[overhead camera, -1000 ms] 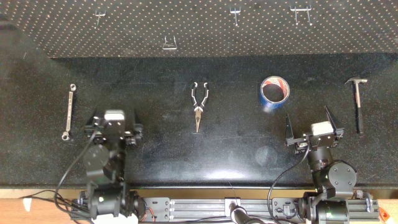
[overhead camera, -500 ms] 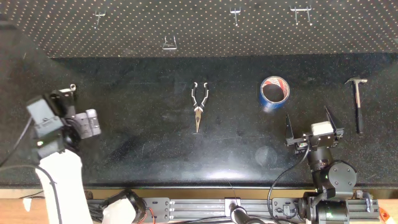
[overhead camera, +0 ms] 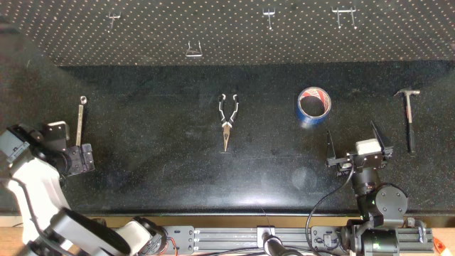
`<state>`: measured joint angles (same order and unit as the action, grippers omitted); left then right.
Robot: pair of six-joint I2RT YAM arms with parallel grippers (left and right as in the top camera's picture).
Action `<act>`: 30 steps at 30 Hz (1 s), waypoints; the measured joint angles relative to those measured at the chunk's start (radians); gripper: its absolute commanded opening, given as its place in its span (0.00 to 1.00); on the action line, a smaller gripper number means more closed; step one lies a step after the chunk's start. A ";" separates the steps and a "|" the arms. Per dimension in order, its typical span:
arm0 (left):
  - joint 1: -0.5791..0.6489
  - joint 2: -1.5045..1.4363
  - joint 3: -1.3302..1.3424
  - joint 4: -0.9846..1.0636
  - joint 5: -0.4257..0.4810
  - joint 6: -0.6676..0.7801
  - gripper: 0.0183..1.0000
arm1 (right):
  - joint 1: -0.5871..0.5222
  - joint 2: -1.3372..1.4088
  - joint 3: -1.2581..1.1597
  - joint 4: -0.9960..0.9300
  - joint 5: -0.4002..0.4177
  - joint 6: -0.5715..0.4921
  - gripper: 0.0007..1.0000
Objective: Place Tools Onto Pegboard
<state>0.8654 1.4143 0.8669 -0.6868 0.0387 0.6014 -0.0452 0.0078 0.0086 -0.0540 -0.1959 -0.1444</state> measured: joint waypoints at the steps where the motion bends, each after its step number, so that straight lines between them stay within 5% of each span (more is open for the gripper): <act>1: 0.000 0.030 0.010 0.004 0.004 0.006 0.99 | 0.000 0.000 0.000 0.000 0.000 0.000 0.98; 30: -0.142 0.488 0.438 -0.023 0.127 -0.064 1.00 | 0.000 0.000 0.000 0.000 0.000 0.000 0.98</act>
<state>0.7235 1.9018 1.3048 -0.7097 0.1661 0.5377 -0.0452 0.0082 0.0086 -0.0540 -0.1959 -0.1444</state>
